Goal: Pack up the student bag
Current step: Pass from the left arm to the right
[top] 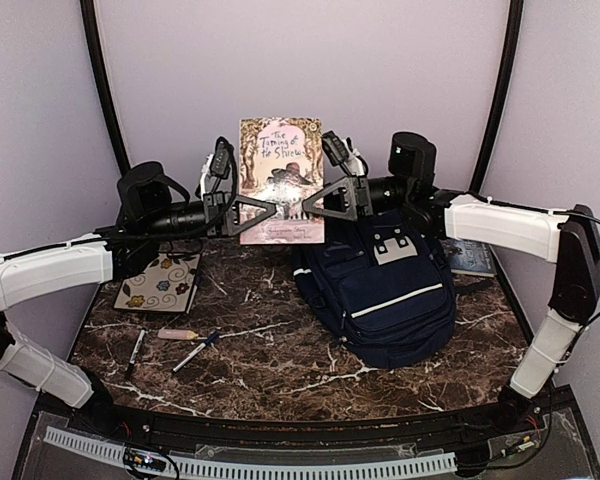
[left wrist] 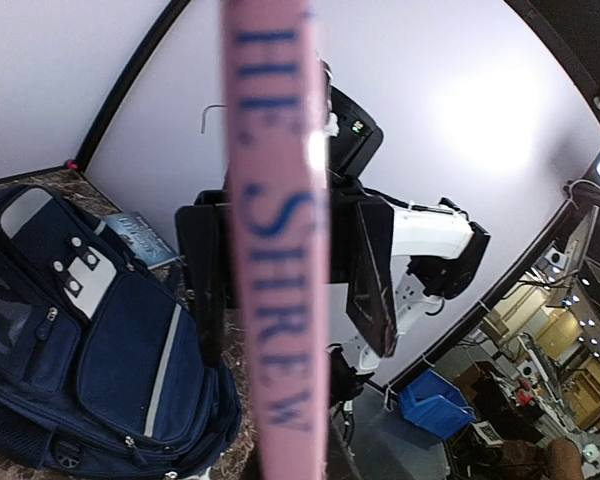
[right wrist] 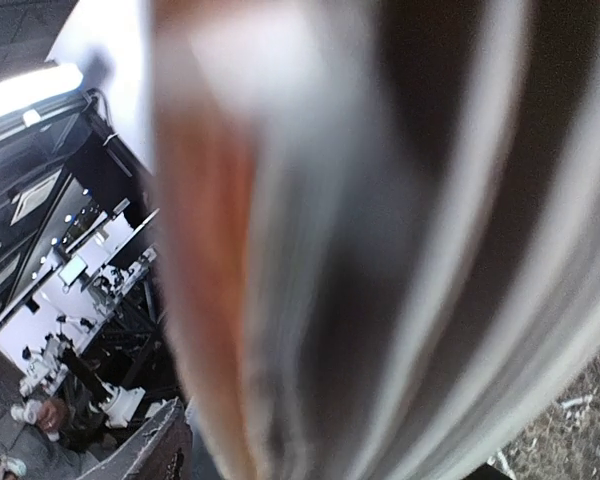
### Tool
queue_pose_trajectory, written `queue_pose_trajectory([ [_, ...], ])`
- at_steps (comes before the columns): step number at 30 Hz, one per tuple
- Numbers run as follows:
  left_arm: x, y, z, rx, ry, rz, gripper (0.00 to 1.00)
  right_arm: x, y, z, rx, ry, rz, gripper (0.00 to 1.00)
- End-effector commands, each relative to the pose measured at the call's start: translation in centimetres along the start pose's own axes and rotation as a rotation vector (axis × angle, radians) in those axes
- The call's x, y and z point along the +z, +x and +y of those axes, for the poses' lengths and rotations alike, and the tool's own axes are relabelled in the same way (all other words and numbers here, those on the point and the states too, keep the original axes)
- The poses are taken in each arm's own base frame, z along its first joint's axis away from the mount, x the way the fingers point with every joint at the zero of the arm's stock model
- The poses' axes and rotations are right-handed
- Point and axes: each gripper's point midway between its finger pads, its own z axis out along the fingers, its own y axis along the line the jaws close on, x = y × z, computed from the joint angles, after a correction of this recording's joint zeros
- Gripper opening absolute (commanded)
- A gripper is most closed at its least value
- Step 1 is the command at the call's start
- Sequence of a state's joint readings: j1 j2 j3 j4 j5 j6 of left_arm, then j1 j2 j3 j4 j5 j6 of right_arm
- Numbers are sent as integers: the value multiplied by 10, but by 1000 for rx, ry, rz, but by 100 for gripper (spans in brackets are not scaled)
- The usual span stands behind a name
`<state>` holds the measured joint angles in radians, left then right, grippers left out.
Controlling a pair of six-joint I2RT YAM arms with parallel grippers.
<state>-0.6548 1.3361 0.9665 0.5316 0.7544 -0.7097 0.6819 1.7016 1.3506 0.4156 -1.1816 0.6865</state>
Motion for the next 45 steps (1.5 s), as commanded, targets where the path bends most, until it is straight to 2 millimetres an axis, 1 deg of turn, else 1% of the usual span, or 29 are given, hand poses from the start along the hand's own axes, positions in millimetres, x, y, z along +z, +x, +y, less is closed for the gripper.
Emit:
queue_pose_trajectory([
  [1,-9,-27,-3,96,-102,-96,0,5,10,-1,20,66,42,65],
  [4,-13,-31,7,104,-169,-122,0,2,13,-1,26,91,46,56],
  [8,-19,-32,15,115,-234,-138,0,0,15,2,27,97,45,50],
  [11,-19,-30,17,106,-239,-133,0,0,13,2,28,106,38,45],
  [18,-22,-27,19,93,-249,-138,0,-1,9,-7,46,139,22,27],
  [22,-23,-26,18,85,-239,-143,0,-2,5,-17,60,183,7,21],
  [27,-22,-24,18,69,-222,-154,0,1,-4,-25,71,191,-8,22],
  [32,-20,-23,19,60,-207,-157,0,7,-13,-30,107,149,-28,25],
  [37,-18,-20,22,51,-204,-151,0,14,-13,-36,136,119,-24,25],
  [42,-20,-17,28,51,-228,-147,0,15,-9,-37,143,106,-19,25],
  [43,-19,-15,29,49,-226,-144,0,14,-8,-38,145,109,-20,26],
  [45,-17,-15,26,51,-201,-141,0,14,-7,-39,145,114,-21,31],
])
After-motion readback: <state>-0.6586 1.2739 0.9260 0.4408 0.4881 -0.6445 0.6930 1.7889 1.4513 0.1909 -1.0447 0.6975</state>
